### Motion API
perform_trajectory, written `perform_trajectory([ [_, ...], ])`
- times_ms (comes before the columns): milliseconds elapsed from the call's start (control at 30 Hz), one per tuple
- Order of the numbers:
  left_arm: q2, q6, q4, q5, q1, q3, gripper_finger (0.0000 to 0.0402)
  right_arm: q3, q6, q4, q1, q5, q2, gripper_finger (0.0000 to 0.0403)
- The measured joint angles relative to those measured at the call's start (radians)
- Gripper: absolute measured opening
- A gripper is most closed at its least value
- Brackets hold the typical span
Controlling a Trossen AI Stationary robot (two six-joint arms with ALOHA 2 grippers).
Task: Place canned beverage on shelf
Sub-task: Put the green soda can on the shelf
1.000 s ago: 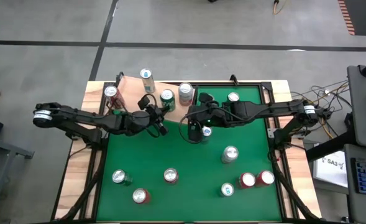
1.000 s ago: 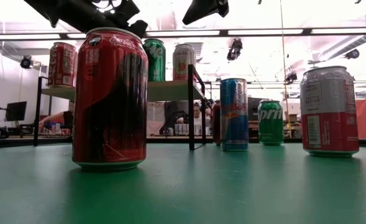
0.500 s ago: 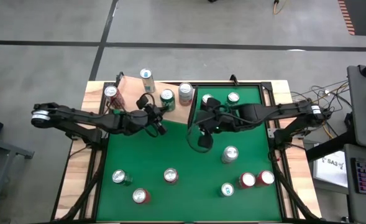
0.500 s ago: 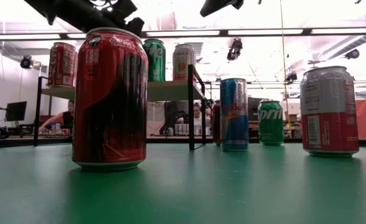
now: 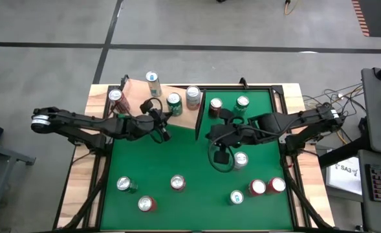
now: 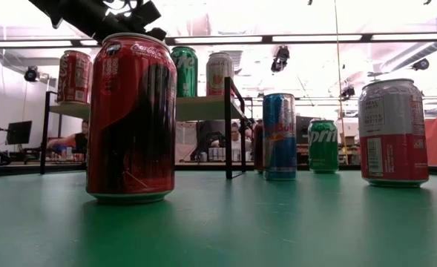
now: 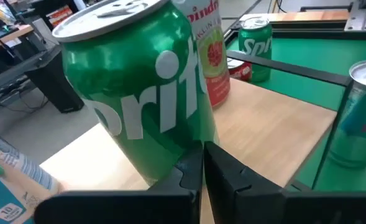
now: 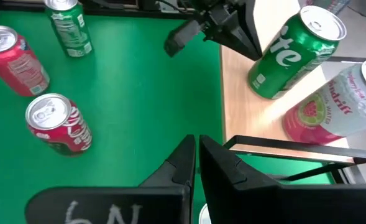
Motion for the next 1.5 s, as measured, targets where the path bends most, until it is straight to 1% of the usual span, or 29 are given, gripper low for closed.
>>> perform_trajectory([
  [233, 0.001, -0.007, 0.021, 0.0, 0.0, 0.0, 0.0, 0.0, -0.001, -0.009, 0.002, 0.0, 0.0, 0.0013],
  [567, 0.05, -0.012, 0.113, -0.001, 0.001, 0.0, 0.0, 0.0, -0.006, -0.007, 0.002, 0.0, 0.0, 0.0013],
  [767, 0.06, -0.012, 0.159, -0.003, 0.003, 0.0, 0.0, -0.001, -0.008, -0.007, 0.002, 0.0, 0.0, 0.0013],
  [1400, 0.06, -0.003, 0.191, -0.003, 0.049, 0.0, 0.0, -0.001, -0.008, -0.006, 0.001, 0.002, 0.001, 0.0013],
  [1500, 0.06, 0.008, 0.191, -0.003, 0.058, 0.0, 0.0, -0.001, -0.008, -0.006, 0.001, 0.017, 0.001, 0.0013],
])
